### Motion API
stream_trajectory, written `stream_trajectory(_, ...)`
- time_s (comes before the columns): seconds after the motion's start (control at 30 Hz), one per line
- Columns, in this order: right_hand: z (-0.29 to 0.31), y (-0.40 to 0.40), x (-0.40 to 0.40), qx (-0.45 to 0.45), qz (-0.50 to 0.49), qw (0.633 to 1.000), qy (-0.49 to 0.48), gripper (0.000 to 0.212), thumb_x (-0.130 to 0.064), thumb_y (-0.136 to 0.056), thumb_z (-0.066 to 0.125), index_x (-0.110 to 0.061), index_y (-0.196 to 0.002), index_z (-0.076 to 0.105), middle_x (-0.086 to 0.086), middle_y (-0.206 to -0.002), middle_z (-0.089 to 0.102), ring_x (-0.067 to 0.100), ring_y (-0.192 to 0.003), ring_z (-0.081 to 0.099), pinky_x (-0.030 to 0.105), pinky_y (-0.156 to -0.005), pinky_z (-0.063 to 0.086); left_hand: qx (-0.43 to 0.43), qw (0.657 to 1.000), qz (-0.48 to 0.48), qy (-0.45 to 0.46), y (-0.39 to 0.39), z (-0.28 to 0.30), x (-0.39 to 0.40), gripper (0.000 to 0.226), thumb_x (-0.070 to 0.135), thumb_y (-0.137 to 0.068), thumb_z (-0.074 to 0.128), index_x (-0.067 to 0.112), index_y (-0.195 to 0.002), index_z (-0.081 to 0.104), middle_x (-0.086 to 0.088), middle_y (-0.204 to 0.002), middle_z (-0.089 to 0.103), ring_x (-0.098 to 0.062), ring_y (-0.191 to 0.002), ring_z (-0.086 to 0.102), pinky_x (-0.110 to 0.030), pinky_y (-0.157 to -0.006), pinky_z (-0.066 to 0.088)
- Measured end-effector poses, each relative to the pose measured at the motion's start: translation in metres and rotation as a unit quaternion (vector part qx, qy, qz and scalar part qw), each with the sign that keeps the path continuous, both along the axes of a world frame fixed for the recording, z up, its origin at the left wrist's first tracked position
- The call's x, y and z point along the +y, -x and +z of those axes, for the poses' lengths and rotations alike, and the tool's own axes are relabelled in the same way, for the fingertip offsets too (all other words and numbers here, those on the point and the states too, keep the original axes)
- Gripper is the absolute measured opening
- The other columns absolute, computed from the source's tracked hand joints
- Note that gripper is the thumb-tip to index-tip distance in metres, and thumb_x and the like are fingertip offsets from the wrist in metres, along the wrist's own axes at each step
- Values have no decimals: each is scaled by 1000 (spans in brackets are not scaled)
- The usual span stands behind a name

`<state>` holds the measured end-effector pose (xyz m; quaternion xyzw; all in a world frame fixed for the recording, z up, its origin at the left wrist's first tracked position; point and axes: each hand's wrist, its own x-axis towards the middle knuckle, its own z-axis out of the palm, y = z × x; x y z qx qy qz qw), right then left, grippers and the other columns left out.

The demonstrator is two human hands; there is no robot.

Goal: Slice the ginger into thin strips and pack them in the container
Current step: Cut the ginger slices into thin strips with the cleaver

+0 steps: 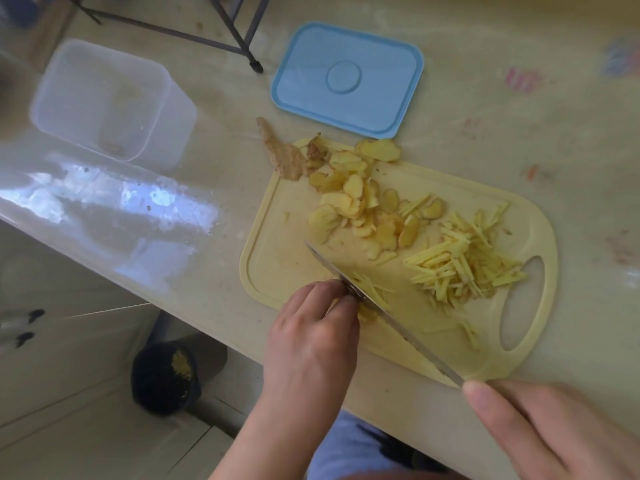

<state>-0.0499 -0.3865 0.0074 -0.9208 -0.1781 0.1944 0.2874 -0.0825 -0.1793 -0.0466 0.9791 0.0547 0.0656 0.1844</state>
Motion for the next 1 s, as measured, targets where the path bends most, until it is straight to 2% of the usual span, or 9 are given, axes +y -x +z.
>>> stream_trajectory(0.13,-10,5,0,-34,1,999,2,78,-65,-97,18,-22,-48,60,-1,-47,57,-2,-60,55,11,-45,39,-6,1000,1,7,-2,1,0,22,11,-85,57,12,-82,78,1,-93,73,-21,-82,69,-23,-73,48)
stream_trajectory(0.23,-11,-5,5,185,-30,982,-1,95,-93,-68,3,-15,-60,56,-1,-64,63,8,-64,57,16,-57,39,-9,1000,0,6,-2,1,0,14,5,-79,66,12,-79,77,2,-92,73,-20,-81,68,-22,-69,47)
stream_trajectory(0.33,-6,-7,3,207,-16,978,-18,95,-94,-61,-1,-20,-71,56,-8,-64,61,8,-61,57,21,-59,40,-4,1000,6,4,-1,0,0,14,7,-80,65,12,-80,78,2,-92,73,-20,-80,68,-22,-67,45)
stream_trajectory(0.47,4,0,4,24,3,1000,8,82,-70,-95,18,-18,-46,59,-2,-55,58,-2,-54,54,15,-42,41,6,1000,0,-4,-1,3,0,23,15,-85,55,13,-80,77,1,-92,72,-21,-81,69,-26,-63,50)
stream_trajectory(0.67,-10,-6,7,186,-24,982,35,119,-100,-49,-9,-11,-73,67,-16,-87,63,2,-72,57,23,-74,40,-4,1000,-8,3,-2,1,2,13,7,-81,66,12,-82,78,2,-93,74,-20,-82,68,-27,-66,51)
stream_trajectory(0.77,0,-7,11,193,-25,981,-7,105,-96,-64,2,-13,-61,66,-14,-79,64,1,-58,56,20,-64,41,3,1000,-1,11,-1,2,1,16,10,-83,62,12,-82,77,2,-93,73,-21,-82,69,-24,-68,48)
stream_trajectory(0.87,8,1,10,59,-22,998,13,77,-69,-96,21,-20,-48,58,-5,-64,61,-4,-49,52,14,-40,38,5,1000,0,0,-1,2,0,13,8,-81,64,12,-80,76,1,-90,72,-22,-82,69,-26,-66,49)
stream_trajectory(0.93,8,2,9,36,-50,998,16,75,-71,-94,20,-25,-47,55,-4,-62,62,-4,-50,52,14,-42,39,6,1000,-5,-3,0,1,0,12,7,-81,65,12,-81,76,0,-91,72,-22,-83,69,-26,-68,49)
stream_trajectory(1.0,4,-3,15,141,-49,989,18,88,-90,-75,6,-19,-61,57,-5,-68,63,1,-56,55,18,-55,42,7,1000,-11,-2,0,1,0,11,5,-80,67,11,-83,76,0,-93,73,-22,-85,69,-26,-71,49)
